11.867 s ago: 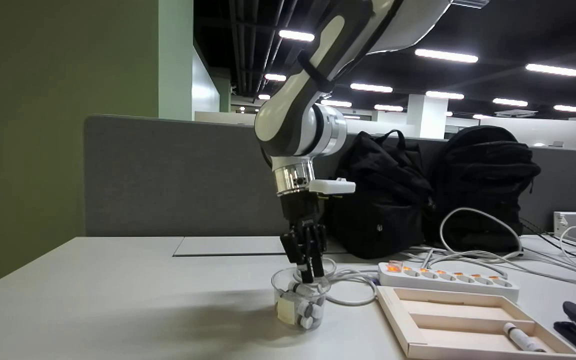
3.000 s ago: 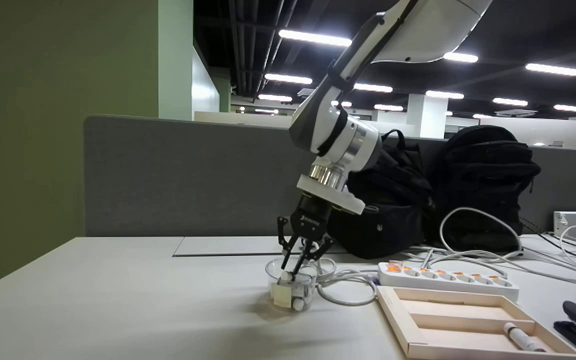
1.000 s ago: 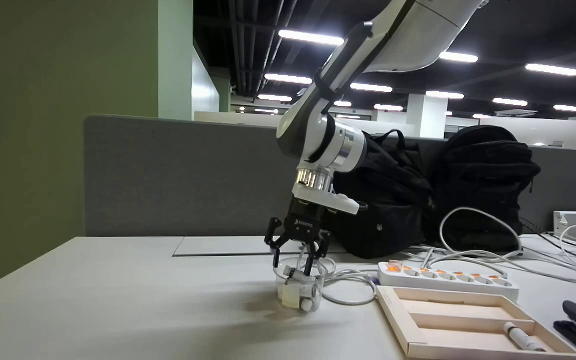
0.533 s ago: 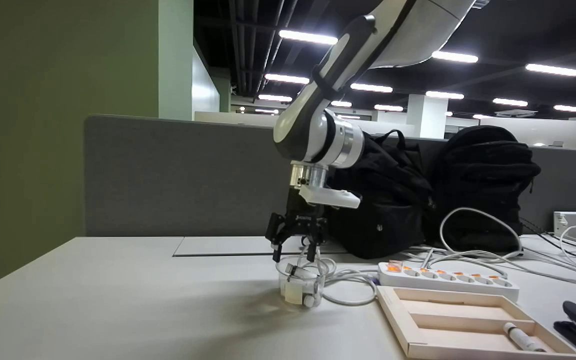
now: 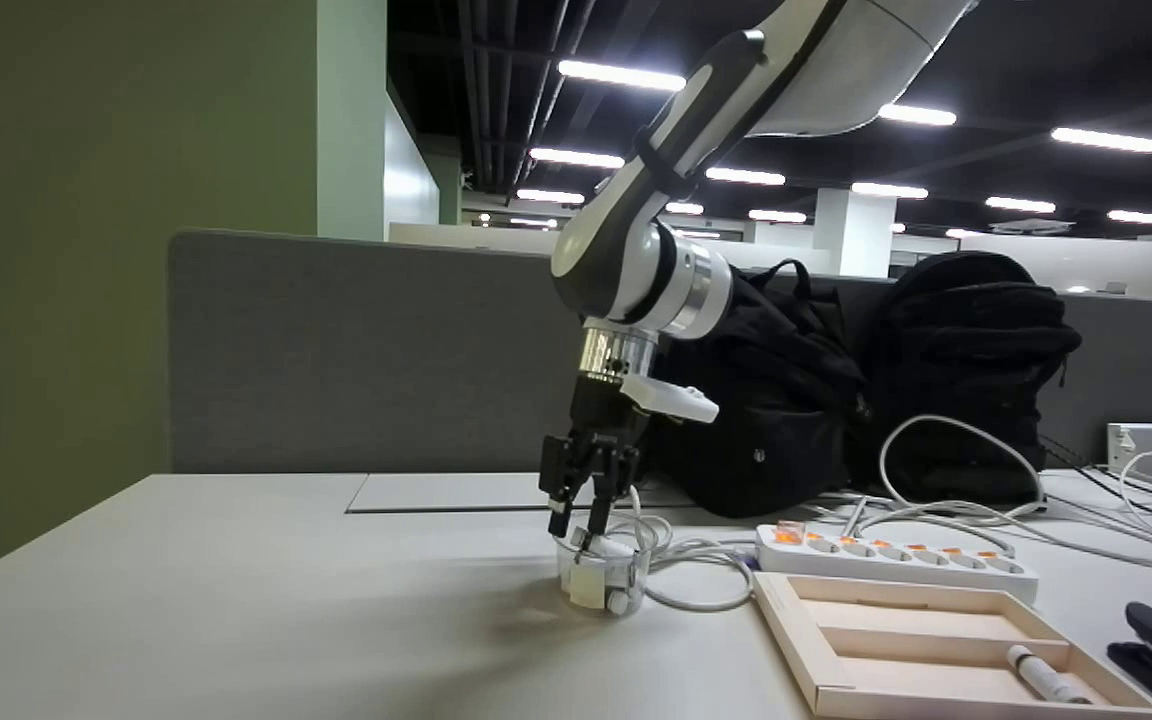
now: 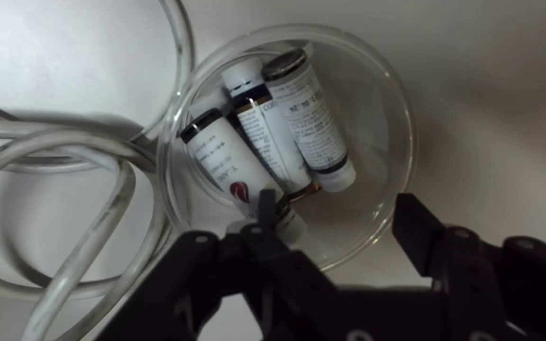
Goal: Pick up one small bottle from the plastic container and put it on the table.
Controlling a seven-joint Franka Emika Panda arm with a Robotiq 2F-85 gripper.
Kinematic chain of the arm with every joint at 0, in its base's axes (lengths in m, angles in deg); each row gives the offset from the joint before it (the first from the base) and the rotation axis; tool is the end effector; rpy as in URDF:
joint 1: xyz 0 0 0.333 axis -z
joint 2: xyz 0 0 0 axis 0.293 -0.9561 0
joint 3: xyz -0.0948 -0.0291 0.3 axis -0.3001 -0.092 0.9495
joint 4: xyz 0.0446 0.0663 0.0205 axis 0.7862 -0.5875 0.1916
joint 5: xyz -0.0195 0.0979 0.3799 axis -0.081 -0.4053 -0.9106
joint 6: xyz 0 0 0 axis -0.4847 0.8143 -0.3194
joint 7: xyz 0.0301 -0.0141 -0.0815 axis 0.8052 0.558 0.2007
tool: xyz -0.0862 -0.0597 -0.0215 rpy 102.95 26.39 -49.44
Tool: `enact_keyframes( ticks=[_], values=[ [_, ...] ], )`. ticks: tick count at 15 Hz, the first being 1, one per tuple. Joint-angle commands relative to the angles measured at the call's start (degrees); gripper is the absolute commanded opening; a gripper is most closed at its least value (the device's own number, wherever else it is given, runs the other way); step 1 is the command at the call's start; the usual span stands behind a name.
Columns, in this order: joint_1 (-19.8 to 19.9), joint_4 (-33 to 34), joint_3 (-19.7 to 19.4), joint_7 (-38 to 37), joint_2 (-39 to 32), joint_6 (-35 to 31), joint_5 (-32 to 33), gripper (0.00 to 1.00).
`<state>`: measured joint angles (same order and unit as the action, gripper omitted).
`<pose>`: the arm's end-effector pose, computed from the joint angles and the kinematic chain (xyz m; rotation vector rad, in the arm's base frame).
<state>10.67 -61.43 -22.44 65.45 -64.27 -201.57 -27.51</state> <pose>0.6206 0.2304 0.1334 -2.7638 -0.8780 0.0736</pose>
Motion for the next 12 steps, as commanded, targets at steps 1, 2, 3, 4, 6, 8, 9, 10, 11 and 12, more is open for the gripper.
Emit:
enact_keyframes(
  ticks=[1,2,3,4,6,8,9,10,11,12],
  values=[
    [2.4,0.0,1.6,5.3,0.2,1.1,1.0,0.37],
    [2.6,-0.2,1.6,6.3,0.5,1.3,1.3,0.41],
    [2.7,-0.3,1.6,7.2,0.8,1.3,1.6,0.68],
    [2.7,-0.4,1.5,7.9,0.9,1.3,1.9,0.69],
    [2.5,-0.4,1.1,8.7,0.9,1.4,2.9,0.74],
    [1.7,-0.2,0.1,8.2,0.6,1.3,4.6,0.88],
    [1.4,0.0,-0.2,7.9,0.4,1.3,5.5,0.9],
    [1.2,0.2,-0.4,7.7,0.3,1.4,6.3,0.92],
    [1.0,0.5,-0.7,7.6,0.0,1.6,7.0,0.93],
    [0.9,0.7,-0.8,7.6,-0.4,1.7,7.5,0.83]
  ],
)
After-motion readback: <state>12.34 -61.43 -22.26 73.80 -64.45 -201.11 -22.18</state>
